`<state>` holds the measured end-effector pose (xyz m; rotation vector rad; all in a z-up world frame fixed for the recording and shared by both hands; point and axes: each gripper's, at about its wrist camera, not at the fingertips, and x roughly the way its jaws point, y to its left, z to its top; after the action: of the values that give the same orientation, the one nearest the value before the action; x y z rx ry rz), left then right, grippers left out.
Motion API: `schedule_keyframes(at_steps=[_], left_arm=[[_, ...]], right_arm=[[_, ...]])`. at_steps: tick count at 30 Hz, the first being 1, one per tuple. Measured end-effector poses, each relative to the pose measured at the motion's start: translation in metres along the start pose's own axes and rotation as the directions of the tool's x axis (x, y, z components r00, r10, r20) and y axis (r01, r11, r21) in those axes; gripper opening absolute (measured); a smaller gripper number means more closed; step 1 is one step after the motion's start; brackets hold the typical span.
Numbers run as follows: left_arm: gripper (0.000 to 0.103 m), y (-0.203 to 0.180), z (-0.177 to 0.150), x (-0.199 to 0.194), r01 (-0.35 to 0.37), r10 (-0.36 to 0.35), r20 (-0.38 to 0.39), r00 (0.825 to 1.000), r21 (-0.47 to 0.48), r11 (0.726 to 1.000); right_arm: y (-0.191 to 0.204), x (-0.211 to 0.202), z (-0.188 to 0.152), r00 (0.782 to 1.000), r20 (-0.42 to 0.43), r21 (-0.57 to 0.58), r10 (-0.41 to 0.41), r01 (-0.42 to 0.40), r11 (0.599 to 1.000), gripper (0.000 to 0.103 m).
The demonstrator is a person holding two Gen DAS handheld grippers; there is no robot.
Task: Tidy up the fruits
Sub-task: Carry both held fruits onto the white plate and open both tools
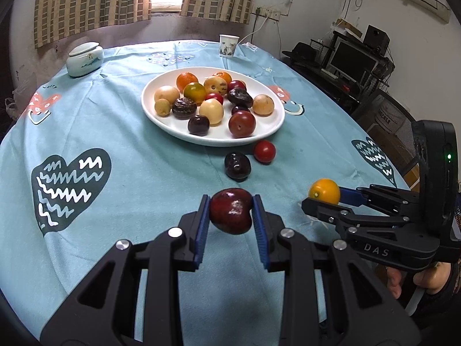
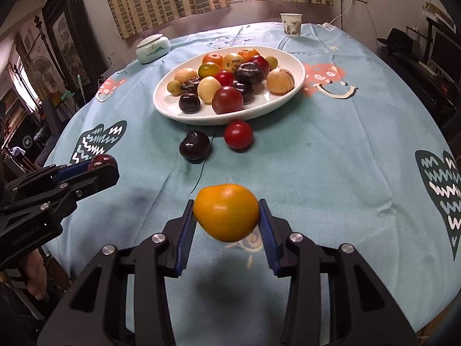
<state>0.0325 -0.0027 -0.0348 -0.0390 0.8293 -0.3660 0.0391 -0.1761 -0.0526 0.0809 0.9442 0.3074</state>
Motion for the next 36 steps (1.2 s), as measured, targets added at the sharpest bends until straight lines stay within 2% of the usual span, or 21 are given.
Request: schedule_keyframes(at_steps=[6, 10, 16, 20, 26, 31, 36], left_arm=[[0.029, 0.008, 0.005, 0.001, -0.017, 0.016, -0.006, 1.000, -0.011, 1.000], [0.029, 0.014, 0.032, 0.006, -0.044, 0.044, -0.001, 0.999, 0.012, 0.999], [0.030, 0.018, 0.092, 0.026, -0.091, 0.089, 0.042, 0.995, 0.057, 0.994], [0.030, 0.030, 0.118, 0.051, -0.120, 0.119, 0.027, 0.993, 0.040, 0.992], [0.030, 0.053, 0.126, 0.083, -0.127, 0.126, -0.023, 0.992, -0.007, 0.992], [0.030, 0.066, 0.127, 0.104, -0.126, 0.123, -0.065, 0.990, -0.035, 0.991], [0.030, 0.068, 0.129, 0.111, -0.120, 0.117, -0.074, 0.990, -0.039, 0.992]], right_arm=[[0.000, 0.001, 0.000, 1.000, -0.004, 0.002, 0.024, -0.024, 1.000, 0.043], [-0.001, 0.002, 0.014, 0.999, 0.004, -0.005, 0.038, -0.038, 0.999, 0.043], [-0.008, 0.017, 0.063, 0.999, 0.028, -0.018, 0.023, -0.023, 1.000, 0.043], [-0.017, 0.034, 0.100, 0.999, 0.045, -0.002, -0.001, 0.001, 1.000, 0.043], [-0.028, 0.056, 0.128, 0.999, 0.032, 0.018, -0.014, 0.013, 1.000, 0.043], [-0.036, 0.068, 0.135, 1.000, 0.017, 0.036, -0.019, 0.018, 0.999, 0.043], [-0.040, 0.079, 0.138, 1.000, -0.002, 0.052, -0.016, 0.017, 0.998, 0.043]])
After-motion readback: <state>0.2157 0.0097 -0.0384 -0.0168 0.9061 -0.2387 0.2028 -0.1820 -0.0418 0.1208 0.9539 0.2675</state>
